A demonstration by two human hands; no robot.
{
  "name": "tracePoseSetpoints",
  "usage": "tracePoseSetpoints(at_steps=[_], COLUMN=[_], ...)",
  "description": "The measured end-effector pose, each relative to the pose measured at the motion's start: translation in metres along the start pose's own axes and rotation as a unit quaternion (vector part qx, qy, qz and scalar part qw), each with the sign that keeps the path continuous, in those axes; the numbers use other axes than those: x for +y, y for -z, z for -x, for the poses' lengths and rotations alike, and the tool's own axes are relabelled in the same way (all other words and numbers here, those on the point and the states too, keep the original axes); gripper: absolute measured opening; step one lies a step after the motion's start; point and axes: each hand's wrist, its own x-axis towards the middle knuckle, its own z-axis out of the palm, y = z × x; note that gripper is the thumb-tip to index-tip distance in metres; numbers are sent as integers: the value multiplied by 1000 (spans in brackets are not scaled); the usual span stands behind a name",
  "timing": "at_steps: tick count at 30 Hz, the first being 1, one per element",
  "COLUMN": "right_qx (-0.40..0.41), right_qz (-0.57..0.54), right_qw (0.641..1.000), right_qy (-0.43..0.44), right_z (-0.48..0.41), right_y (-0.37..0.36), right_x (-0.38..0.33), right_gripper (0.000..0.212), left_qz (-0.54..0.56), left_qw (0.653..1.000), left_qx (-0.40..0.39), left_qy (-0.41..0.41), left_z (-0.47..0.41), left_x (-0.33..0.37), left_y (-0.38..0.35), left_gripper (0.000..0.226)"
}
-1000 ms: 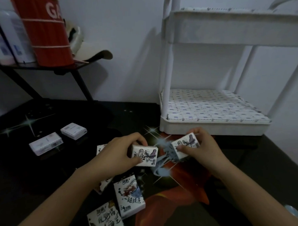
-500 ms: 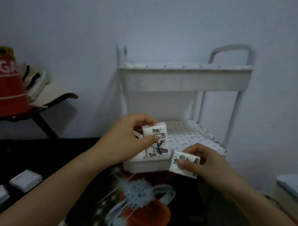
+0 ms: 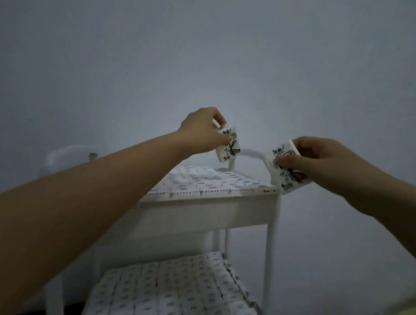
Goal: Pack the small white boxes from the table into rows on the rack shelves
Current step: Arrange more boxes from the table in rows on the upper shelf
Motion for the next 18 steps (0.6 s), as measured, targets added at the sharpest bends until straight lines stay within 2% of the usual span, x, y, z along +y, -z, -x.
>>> tracePoseSetpoints(at_steps=[4,7,10,11,14,18], right_qx=[-4,5,27,40,72,74], right_qz=[10,18,28,32,49,77], right_qw=[1000,1000,998,997,993,991], right_qy=[8,23,45,53,76,85], right_z=[-48,-79,-106,-114,-137,-159], right_y=[-9,-23,-36,-40,-50,-62], right_x=[-5,-8,-11,-12,-12,-12], right_gripper=[15,15,12,12,13,18], left_qz=[-211,-289,-259,-239,-205,-183], left_qw=[975,953,963,968,969,958], left_qx=[-54,-68,-64,-70,-136,-219], left_qy=[-43,-61,-46,-41,-34,-18], left_z=[-49,-68,-75,-76,-76,-79], left_x=[-22,-38,-49,-53,-66,-71], left_y=[-37,-61,-75,-79,-84,-82], left_gripper=[35,28,15,18,32,27])
